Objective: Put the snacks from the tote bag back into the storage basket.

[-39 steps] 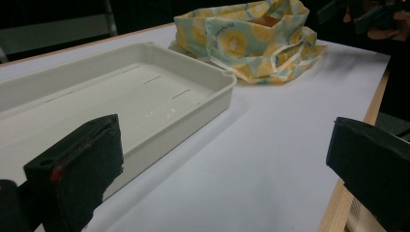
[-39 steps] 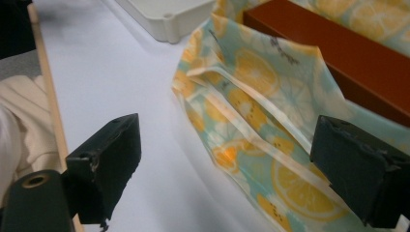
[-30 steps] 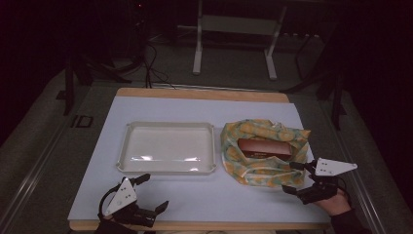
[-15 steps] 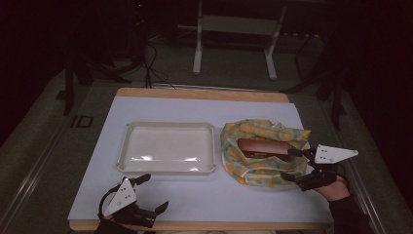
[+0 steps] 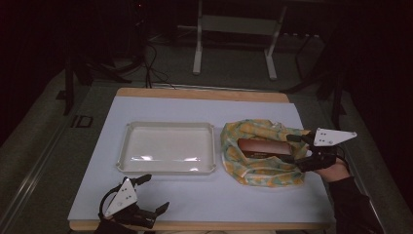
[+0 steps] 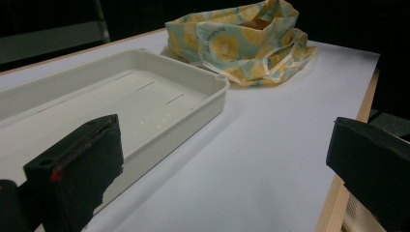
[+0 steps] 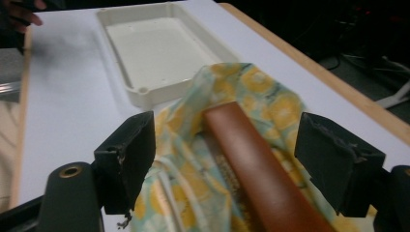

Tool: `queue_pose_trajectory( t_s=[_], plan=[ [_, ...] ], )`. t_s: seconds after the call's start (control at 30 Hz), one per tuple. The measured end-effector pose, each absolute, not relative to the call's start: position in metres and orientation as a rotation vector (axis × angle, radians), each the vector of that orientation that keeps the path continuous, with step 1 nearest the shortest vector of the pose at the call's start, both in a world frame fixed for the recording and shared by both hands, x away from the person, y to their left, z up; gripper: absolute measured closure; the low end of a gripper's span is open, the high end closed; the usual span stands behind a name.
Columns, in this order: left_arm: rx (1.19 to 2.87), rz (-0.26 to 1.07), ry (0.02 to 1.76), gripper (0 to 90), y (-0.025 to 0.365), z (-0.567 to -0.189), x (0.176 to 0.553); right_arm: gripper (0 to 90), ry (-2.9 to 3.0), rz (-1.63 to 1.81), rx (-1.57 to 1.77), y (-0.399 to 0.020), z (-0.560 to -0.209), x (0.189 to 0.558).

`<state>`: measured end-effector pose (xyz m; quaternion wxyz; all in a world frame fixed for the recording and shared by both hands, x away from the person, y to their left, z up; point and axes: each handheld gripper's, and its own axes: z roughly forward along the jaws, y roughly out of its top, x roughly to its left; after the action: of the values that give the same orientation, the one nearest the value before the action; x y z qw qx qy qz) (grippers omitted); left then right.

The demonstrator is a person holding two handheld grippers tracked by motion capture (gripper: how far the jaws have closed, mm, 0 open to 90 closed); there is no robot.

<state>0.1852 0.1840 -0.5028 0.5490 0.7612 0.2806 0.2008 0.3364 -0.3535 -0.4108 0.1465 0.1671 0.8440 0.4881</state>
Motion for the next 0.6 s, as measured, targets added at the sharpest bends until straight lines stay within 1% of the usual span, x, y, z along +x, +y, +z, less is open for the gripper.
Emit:
queue_pose_trajectory(
  t_s=[0.27,0.37,0.6],
  plan=[
    [1.805,0.476,0.663,0.0,0.184,-0.503,0.185,24.9,2.463,1.356,0.495,-0.358,-0.406,0.355],
    [1.805,0.478,0.662,0.0,0.184,-0.503,0.186,29.3,2.473,1.307,0.481,-0.358,-0.407,0.362],
    [1.808,0.480,0.659,0.0,0.184,-0.503,0.186,34.1,2.504,1.274,0.494,-0.359,-0.414,0.376]
  ],
)
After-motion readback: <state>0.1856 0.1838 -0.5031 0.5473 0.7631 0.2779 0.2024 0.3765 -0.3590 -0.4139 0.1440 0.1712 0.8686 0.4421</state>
